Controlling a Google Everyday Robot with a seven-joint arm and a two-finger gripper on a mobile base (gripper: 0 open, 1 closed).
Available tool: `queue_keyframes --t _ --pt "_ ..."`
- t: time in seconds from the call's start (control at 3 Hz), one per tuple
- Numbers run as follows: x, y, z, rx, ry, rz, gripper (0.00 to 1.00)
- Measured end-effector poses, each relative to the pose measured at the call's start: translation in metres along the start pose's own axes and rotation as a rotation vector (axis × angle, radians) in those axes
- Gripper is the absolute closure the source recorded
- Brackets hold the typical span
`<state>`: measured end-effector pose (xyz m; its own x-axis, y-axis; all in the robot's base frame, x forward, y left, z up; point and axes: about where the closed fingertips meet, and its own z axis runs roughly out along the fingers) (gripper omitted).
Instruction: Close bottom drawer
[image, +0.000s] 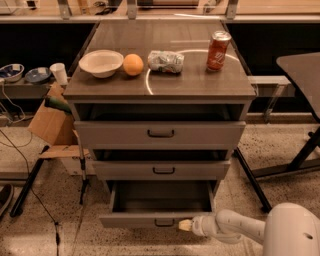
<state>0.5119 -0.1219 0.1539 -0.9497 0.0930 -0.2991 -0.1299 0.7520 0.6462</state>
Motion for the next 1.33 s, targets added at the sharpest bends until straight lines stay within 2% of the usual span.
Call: queue_keyframes --t 0.33,0.67,1.0,1.33 --pt "-0.017 -0.005 -0.001 0.001 -0.041 0.008 1.0" --pt "-0.017 -0.005 -0.001 0.001 -0.041 0.008 1.0" --pt "-0.041 -0.006 -0.001 -0.004 -0.083 0.009 1.0" --pt "-0.04 -0.006 -0.001 -0.004 -0.083 0.009 1.0"
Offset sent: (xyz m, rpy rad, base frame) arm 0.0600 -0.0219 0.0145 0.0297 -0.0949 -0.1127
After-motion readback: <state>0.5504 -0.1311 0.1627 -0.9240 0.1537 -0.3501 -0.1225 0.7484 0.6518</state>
